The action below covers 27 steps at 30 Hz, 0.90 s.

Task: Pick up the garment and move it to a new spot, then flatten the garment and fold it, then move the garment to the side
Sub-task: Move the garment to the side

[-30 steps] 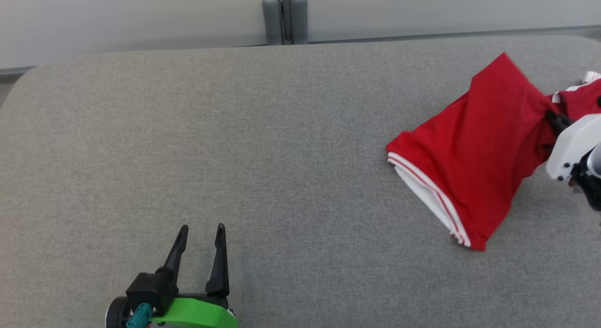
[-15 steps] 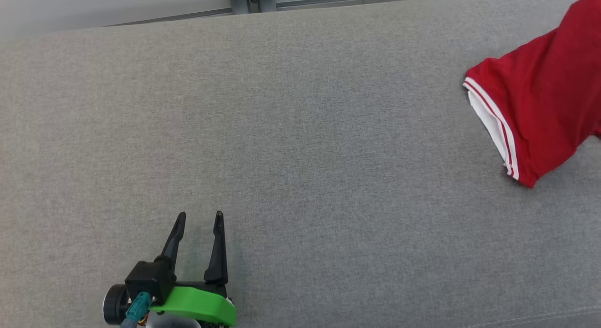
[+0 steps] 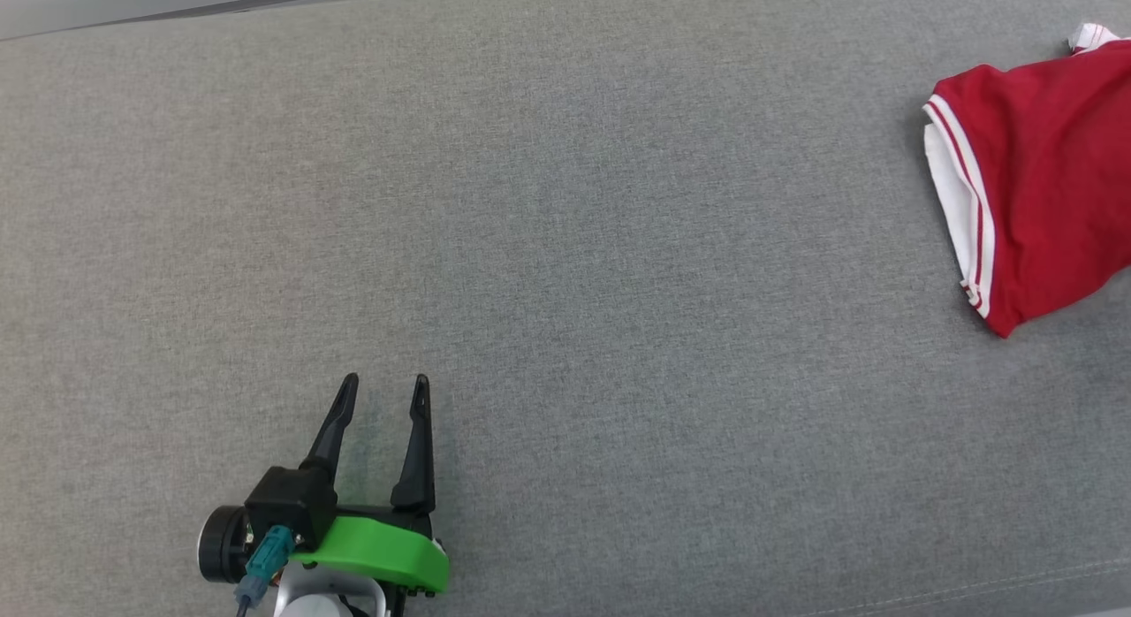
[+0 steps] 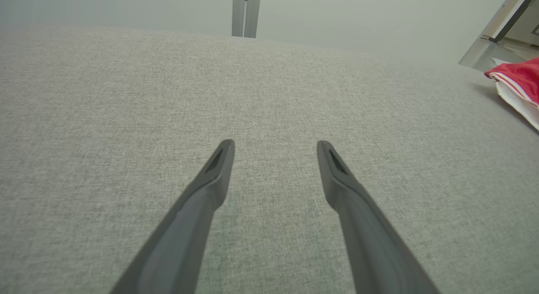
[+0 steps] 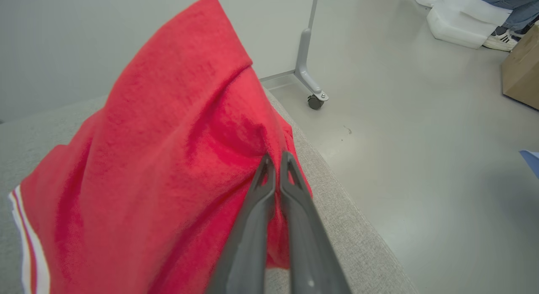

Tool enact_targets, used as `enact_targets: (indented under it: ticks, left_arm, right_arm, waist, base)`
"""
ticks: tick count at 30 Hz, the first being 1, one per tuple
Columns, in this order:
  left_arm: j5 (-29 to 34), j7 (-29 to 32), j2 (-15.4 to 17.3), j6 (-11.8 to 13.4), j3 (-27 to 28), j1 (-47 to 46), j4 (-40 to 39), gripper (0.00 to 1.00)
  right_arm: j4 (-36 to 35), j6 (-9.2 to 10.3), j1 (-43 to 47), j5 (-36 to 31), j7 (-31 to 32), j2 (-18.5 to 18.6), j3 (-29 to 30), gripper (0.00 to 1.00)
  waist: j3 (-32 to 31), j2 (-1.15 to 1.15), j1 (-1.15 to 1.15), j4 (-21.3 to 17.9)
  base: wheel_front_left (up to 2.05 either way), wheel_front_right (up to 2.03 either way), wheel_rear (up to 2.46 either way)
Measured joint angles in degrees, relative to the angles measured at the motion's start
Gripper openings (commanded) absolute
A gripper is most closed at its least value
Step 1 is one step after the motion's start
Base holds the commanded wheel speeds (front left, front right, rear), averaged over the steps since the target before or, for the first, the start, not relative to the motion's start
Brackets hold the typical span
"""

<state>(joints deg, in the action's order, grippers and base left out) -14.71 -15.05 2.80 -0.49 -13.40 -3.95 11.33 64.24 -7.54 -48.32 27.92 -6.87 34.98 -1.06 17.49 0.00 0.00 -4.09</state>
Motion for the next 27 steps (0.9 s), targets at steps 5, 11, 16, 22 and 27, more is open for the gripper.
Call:
enact_targets:
  ticks: [5,11,16,22,27]
  left_arm:
    - [0.1,0.0,0.0,0.0,0.1,0.0,0.4,1.0]
    - [-0.3,0.0,0.0,0.1,0.2,0.2,0.4,1.0]
    - [-0.8,0.0,0.0,0.5,0.8,2.3,0.2,1.0]
    - [-2.4,0.0,0.0,1.1,2.7,6.7,-0.8,1.0]
    - [-2.9,0.0,0.0,1.8,4.3,9.5,-2.0,1.0]
  right_arm:
    - [6.4,0.01,-2.4,-5.6,-3.8,0.8,2.2,1.0]
    - [8.3,0.01,-2.6,-11.7,-6.8,0.3,3.6,1.0]
    - [4.7,0.01,0.0,-15.5,-8.0,-0.7,5.6,1.0]
    - [-16.4,0.01,16.5,-21.6,-8.1,-7.1,11.8,1.0]
    - [-32.7,0.01,31.8,-25.6,-8.2,-15.1,16.7,1.0]
  waist:
    - [-0.1,0.0,0.0,0.3]
    - [-1.5,0.0,0.0,0.5]
    - [-3.7,0.0,0.0,0.6]
    - [-8.1,0.0,0.0,0.7]
    - [-11.9,0.0,0.0,1.1]
  base:
    - [0.0,0.0,0.0]
    - [0.0,0.0,0.0]
    - [0.0,0.0,0.0]
    - [0.0,0.0,0.0]
    - [0.0,0.0,0.0]
